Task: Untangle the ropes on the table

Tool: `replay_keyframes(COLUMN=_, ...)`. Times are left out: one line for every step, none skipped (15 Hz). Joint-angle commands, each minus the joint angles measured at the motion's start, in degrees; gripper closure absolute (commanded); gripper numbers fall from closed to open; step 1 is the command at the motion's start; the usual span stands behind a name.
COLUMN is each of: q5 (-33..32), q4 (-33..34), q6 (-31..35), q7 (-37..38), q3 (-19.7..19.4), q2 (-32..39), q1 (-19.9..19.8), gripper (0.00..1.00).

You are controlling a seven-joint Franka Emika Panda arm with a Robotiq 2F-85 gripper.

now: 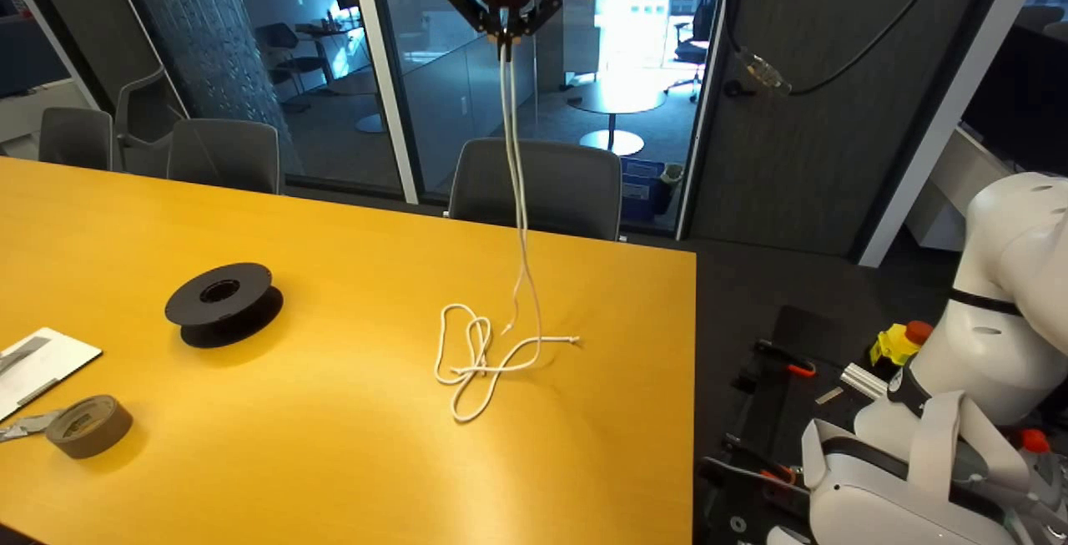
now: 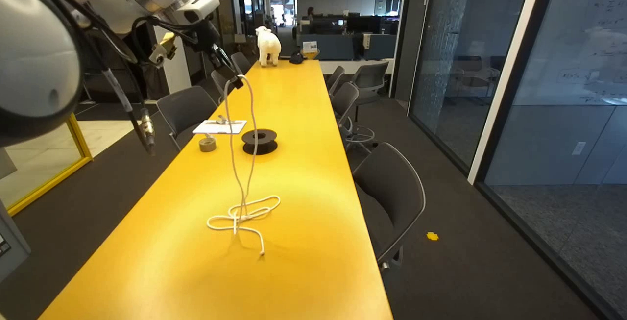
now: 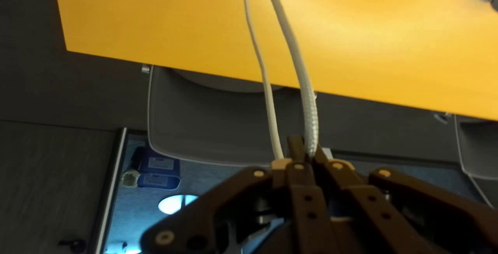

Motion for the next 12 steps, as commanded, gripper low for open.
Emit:
replay_keyframes(q5=-7.0, q4=3.5, q6=-5.8, q7=7.9, q3=2.7, q2=-0.7, q1=-1.9, gripper=0.98)
replay_keyframes(q5=-8.3, q4=3.0, q6=-7.0, q7=8.2, q3=2.8, q2=-0.8, q1=-2.4, gripper=0.98)
replay_keyframes(q5=-8.8, q4=3.1, q6=-8.2, q7=8.3, q3=2.9, q2=-0.7, q1=-2.7, gripper=0.98)
replay_keyframes(q5=-8.8, q4=2.5, q6=-8.8, q7=7.8, q3=2.7, q2=-0.7, q1=-3.1, gripper=0.98)
replay_keyframes(q5=-8.7, q4=2.0, q6=-9.2, q7=7.5, q3=2.6, q2=-0.7, q1=-3.4, gripper=0.98)
replay_keyframes(q5=-8.8, q4=1.4, q6=-9.7, q7=7.4, q3=2.5, q2=-0.7, q1=-3.7, gripper=0.98)
replay_keyframes(q5=-8.6, q4=0.8, q6=-9.9, q7=7.2, q3=2.3, q2=-0.6, q1=-4.0, gripper=0.98)
replay_keyframes(q5=-8.2, q4=0.0, q6=-9.7, q7=6.7, q3=2.0, q2=-0.6, q1=-4.5, gripper=0.98)
replay_keyframes(q5=-7.8, q4=-1.1, q6=-9.3, q7=6.2, q3=1.8, q2=-0.7, q1=-5.0, gripper=0.98)
replay_keyframes(q5=-7.4, q4=-2.3, q6=-8.4, q7=5.8, q3=1.4, q2=-1.0, q1=-5.6, gripper=0.98)
replay_keyframes(q5=-7.3, q4=-3.2, q6=-8.2, q7=5.6, q3=1.3, q2=-1.0, q1=-6.0, gripper=0.99)
replay_keyframes(q5=-6.7, q4=-4.7, q6=-7.3, q7=4.8, q3=0.9, q2=-1.4, q1=-6.5, gripper=0.99)
